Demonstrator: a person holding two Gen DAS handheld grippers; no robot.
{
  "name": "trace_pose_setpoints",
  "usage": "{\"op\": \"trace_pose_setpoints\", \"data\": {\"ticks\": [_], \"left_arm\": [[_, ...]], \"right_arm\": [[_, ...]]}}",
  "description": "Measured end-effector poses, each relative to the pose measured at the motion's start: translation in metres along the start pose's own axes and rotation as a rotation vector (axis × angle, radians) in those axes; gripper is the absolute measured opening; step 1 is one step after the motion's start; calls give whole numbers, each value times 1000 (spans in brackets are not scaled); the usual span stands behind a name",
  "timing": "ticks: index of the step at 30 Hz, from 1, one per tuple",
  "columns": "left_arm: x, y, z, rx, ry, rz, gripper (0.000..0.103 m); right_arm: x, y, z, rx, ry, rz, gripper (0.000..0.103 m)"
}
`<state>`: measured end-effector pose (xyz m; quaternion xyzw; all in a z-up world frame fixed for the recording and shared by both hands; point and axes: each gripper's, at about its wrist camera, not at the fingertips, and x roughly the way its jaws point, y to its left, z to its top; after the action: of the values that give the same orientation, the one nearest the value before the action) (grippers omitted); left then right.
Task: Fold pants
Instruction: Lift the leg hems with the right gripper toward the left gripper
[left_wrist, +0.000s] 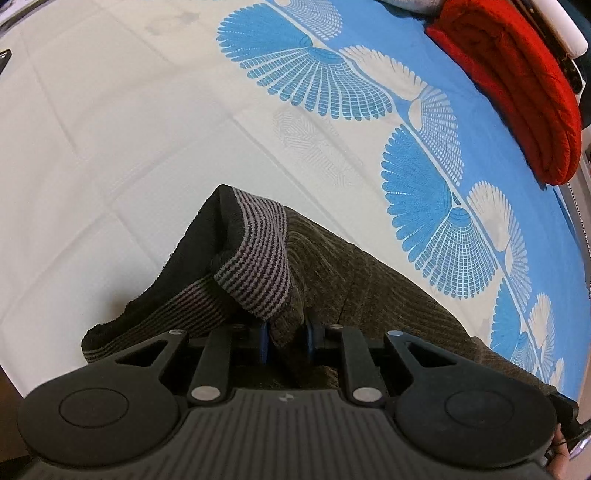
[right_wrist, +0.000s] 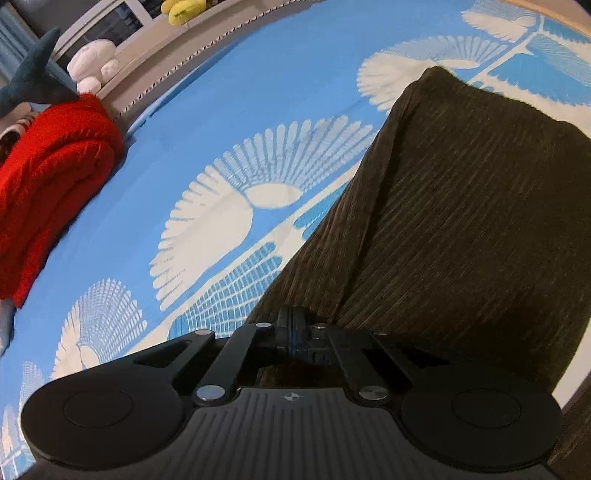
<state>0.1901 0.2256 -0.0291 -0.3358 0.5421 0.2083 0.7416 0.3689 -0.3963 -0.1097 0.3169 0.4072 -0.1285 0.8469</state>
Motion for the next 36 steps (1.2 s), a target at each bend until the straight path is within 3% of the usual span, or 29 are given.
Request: {"op": "trace_pose_setpoints", "data": {"ticks": [6, 12, 16, 17, 20, 26, 33, 36], "left_arm": [[-5, 1, -2, 29, -12, -21, 14], [-18, 9, -15, 79, -22, -67, 13], [-23, 20, -29, 64, -12, -90, 14], [-24, 21, -32, 71, -17, -91, 14], [-24, 25, -31, 47, -15, -100, 16], [-5, 20, -23, 28, 37, -75, 39], [9, 16, -14, 29, 41, -15, 38], [8, 11, -10, 51, 8, 16, 26]], "right_arm": [[-63, -14, 23, 13, -112, 8, 0], [-136, -33, 23, -107, -98, 61, 0], [-164, -49, 7, -175, -79, 96, 5], [-166, -54, 3, -176, -79, 118, 11], [-161, -65, -7, -148, -64, 156, 27], [-138, -67, 0, -115, -21, 194, 28], [-67, -52, 11, -91, 47, 172, 28], [-41, -54, 20, -20, 46, 153, 28]]}}
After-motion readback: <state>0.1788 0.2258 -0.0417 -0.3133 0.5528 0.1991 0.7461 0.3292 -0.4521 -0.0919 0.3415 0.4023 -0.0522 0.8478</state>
